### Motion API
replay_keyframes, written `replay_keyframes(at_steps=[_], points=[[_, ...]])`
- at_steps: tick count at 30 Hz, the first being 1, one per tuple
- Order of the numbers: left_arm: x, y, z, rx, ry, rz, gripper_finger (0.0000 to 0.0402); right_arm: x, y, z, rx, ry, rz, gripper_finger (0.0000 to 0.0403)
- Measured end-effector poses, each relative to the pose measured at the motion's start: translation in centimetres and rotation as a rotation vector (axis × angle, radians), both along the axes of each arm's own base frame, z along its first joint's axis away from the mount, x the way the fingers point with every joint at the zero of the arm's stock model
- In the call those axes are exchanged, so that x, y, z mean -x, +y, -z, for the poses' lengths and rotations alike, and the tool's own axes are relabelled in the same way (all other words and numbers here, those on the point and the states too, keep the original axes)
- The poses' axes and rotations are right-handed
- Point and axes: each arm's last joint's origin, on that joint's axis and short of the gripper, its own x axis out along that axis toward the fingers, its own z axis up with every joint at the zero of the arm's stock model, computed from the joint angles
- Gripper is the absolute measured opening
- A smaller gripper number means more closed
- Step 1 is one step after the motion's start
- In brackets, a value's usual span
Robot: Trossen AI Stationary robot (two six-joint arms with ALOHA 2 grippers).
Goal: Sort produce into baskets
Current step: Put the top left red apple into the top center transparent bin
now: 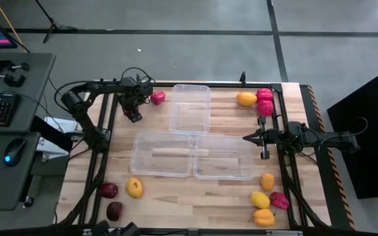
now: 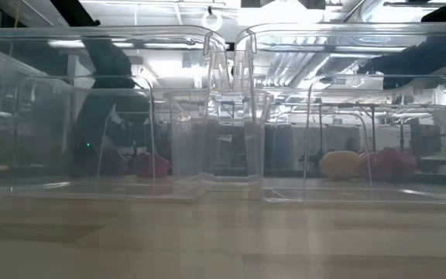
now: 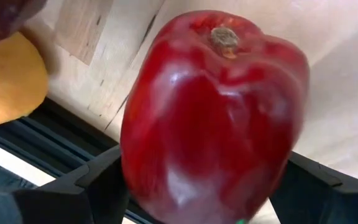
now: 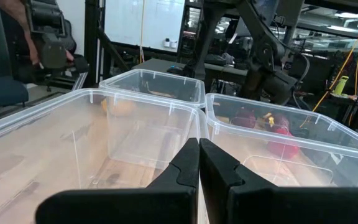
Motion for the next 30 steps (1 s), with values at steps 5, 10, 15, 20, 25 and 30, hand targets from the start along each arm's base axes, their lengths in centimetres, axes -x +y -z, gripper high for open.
replay_keyframes(at_steps=[5, 10, 15, 20, 25, 30], points=[[0.1, -0.1, -1.7, -0.073, -0.077, -0.010, 0.0254, 0.0, 0.0, 0.0, 0.000, 0.000, 0.000, 0.0000], [1.0, -1.3, -5.9, -0.203, -0.232, -0.087, 0.0242, 0.0, 0.0, 0.0, 0.000, 0.000, 0.000, 0.0000], [1.8, -3.6, -11.4, -0.366, -0.534, -0.216, 0.0242, 0.0, 0.0, 0.0, 0.000, 0.000, 0.000, 0.0000], [0.3, -5.7, -16.0, -0.442, -1.073, -0.287, 0.0243, 0.0, 0.0, 0.0, 0.000, 0.000, 0.000, 0.0000], [-4.3, -8.1, -17.6, -0.408, -1.374, -0.116, 0.0244, 0.0, 0.0, 0.0, 0.000, 0.000, 0.000, 0.0000], [-8.2, -9.6, -16.9, -0.448, -1.426, 0.097, 0.0247, 0.0, 0.0, 0.0, 0.000, 0.000, 0.000, 0.0000]])
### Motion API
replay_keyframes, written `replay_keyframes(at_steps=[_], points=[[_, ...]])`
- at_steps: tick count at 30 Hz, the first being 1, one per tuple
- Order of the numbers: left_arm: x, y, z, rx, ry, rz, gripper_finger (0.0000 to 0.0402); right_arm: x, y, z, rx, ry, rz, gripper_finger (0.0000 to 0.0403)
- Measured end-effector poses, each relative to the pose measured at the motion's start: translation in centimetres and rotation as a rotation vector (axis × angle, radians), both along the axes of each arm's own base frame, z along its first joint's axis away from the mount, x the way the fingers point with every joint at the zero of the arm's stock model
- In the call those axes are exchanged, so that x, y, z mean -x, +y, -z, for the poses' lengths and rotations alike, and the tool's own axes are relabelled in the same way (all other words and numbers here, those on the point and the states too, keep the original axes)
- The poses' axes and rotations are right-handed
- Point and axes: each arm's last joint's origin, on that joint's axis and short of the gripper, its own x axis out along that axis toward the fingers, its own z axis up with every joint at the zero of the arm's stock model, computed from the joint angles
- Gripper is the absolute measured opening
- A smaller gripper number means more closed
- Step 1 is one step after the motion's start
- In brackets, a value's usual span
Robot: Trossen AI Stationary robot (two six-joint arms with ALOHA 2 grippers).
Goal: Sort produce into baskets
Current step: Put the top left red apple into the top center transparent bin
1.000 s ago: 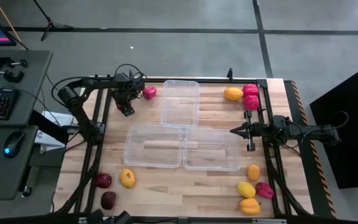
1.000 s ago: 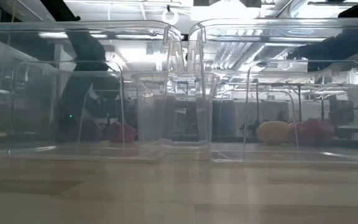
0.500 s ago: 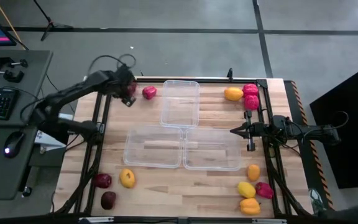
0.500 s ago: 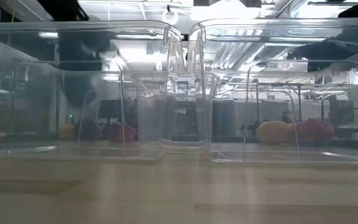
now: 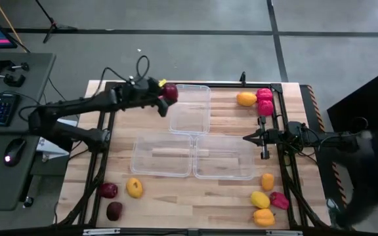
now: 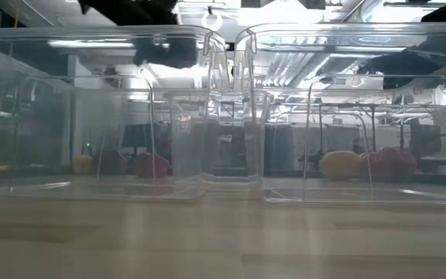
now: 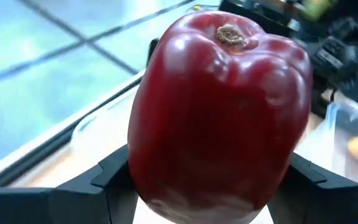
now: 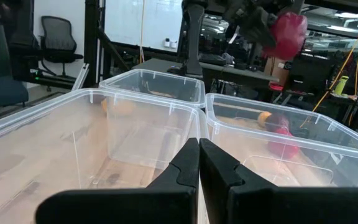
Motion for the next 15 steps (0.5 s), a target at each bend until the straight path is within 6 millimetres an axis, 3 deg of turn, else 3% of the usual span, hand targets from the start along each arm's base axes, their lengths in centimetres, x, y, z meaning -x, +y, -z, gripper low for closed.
replay_keyframes(at_steps=[15], points=[[-3.4, 0.1, 1.7, 0.028, -0.077, 0.072, 0.0284, 0.0, 0.0, 0.0, 0.000, 0.000, 0.000, 0.0000]])
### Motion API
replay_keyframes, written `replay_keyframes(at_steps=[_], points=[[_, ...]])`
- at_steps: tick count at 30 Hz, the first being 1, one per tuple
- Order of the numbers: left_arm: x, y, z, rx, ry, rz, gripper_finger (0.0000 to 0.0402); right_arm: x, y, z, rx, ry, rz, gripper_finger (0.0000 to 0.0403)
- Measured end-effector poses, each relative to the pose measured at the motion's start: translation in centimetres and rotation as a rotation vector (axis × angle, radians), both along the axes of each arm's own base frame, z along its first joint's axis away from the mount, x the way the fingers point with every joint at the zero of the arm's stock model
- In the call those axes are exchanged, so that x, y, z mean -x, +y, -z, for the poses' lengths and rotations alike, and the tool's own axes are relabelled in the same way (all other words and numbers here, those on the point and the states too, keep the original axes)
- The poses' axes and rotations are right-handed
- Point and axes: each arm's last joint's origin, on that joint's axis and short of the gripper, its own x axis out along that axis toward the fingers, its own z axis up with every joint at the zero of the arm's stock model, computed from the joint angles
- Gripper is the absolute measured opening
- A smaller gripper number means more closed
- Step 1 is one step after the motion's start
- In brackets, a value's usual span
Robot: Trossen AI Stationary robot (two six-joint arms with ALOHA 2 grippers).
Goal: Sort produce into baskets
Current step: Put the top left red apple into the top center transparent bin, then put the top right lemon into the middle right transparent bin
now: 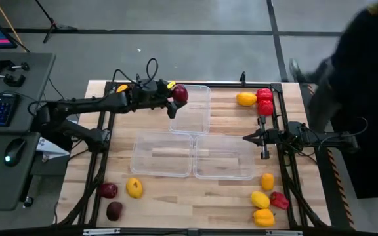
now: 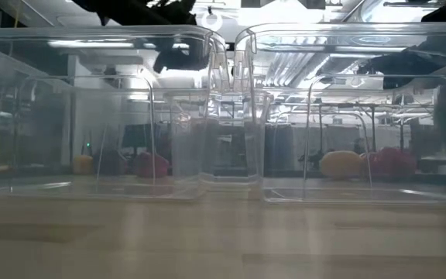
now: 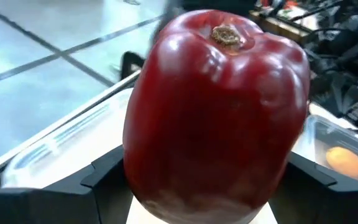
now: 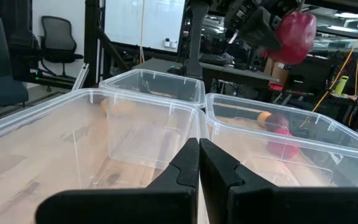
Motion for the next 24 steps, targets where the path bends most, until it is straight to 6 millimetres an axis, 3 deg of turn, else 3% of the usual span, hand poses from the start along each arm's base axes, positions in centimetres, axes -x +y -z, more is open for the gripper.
replay_keyframes(at_steps=[5, 12, 21, 24], points=[[-1.3, 0.4, 0.5, 0.011, 0.017, 0.016, 0.0323, 0.0, 0.0, 0.0, 0.000, 0.000, 0.000, 0.0000], [-2.8, 0.9, -1.9, -0.101, 0.055, 0.075, 0.0393, 0.0, 0.0, 0.0, 0.000, 0.000, 0.000, 0.0000], [-1.3, 0.6, -5.4, -0.081, -0.007, 0.004, 0.0397, 0.0, 0.0, 0.0, 0.000, 0.004, 0.000, 0.0000], [-0.8, 0.5, -6.0, -0.051, -0.043, -0.035, 0.0397, 0.0, -0.3, 0.0, -0.004, 0.002, 0.115, 0.0000]])
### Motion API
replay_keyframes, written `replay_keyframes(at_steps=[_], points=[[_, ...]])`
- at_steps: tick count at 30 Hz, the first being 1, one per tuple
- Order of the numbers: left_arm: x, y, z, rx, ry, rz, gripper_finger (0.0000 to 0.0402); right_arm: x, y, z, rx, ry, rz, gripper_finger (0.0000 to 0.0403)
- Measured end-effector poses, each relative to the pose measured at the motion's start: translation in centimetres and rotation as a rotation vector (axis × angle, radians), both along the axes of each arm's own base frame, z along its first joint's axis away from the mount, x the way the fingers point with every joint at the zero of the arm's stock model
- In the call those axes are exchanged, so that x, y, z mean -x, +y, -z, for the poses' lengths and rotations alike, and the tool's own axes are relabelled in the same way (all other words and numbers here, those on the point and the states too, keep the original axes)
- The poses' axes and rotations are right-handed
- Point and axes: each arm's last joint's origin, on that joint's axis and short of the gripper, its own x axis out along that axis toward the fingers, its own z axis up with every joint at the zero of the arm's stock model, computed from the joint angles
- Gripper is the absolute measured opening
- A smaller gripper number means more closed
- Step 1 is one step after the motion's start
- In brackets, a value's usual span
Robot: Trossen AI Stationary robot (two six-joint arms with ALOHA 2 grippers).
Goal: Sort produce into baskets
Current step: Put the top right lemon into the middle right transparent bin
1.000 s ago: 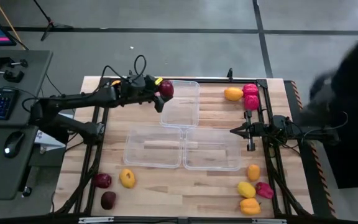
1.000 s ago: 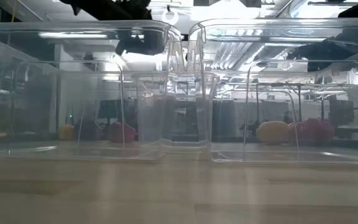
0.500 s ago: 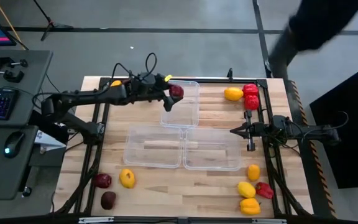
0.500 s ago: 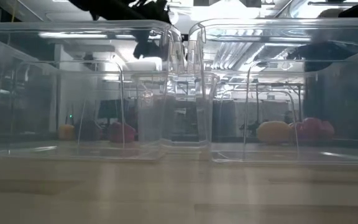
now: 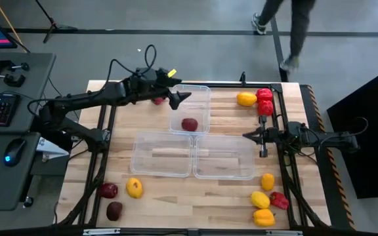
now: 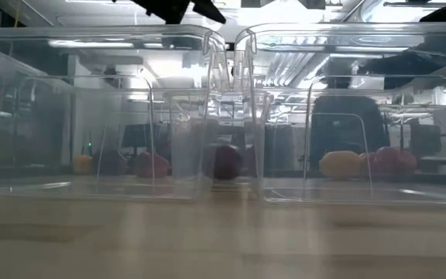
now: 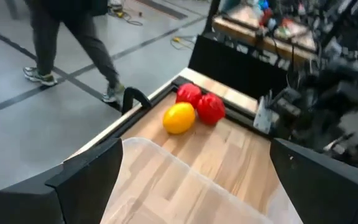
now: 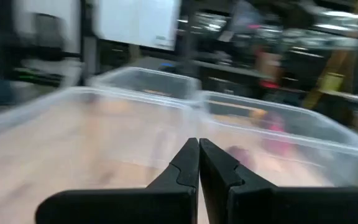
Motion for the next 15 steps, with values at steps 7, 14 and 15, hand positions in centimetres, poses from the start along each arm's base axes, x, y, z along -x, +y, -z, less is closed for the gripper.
replay_keyframes(at_steps=[7, 14, 15], points=[[1.0, -0.2, -1.4, 0.032, -0.084, 0.005, 0.0397, 0.1, -0.4, -0.2, -0.002, -0.023, 0.146, 0.0000], [3.9, -0.5, -4.9, 0.012, -0.267, 0.017, 0.0397, 0.4, -0.4, -2.4, -0.271, -0.285, 0.105, 0.0000], [4.5, -0.6, -5.4, 0.012, -0.297, 0.010, 0.0397, 0.7, -0.4, -3.3, -0.377, -0.398, 0.072, 0.0000]])
